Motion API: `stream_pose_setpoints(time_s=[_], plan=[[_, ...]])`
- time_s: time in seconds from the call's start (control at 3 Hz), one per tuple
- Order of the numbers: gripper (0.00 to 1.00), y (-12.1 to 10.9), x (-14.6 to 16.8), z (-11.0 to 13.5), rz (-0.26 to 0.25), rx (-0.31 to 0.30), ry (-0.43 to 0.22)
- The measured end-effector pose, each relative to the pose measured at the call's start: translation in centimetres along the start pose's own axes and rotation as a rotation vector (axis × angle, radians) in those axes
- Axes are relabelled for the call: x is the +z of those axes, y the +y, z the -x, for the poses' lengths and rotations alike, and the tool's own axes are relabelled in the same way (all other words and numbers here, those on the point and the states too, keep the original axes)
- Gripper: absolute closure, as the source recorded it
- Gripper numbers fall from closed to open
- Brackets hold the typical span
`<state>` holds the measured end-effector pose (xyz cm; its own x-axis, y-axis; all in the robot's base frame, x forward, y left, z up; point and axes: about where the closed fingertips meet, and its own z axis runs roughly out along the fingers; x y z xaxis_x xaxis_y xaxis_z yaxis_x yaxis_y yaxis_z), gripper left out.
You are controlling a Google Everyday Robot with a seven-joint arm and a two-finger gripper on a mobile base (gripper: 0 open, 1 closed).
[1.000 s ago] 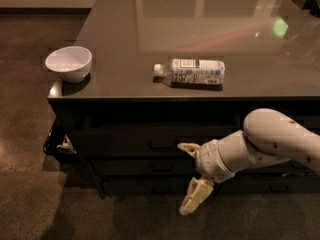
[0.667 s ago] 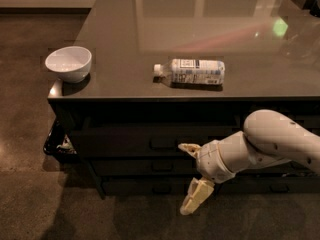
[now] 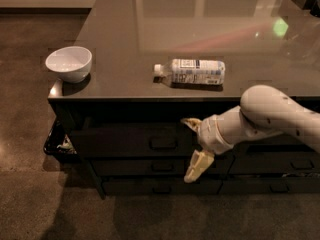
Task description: Open top drawer
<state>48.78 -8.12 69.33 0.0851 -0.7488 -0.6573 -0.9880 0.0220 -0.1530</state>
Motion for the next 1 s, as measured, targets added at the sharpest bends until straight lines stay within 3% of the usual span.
stream_pose_setpoints(time_s=[0.33,0.67,1.0], plan=[[0.00,-3.3,0.0,-0.4,-0.019,-0.037,0.033],[0.00,-4.5,1.8,-1.7,0.038,-0.016,0.044],[0.00,-3.8,4.3,-3.3,0.138,0.031,0.036]])
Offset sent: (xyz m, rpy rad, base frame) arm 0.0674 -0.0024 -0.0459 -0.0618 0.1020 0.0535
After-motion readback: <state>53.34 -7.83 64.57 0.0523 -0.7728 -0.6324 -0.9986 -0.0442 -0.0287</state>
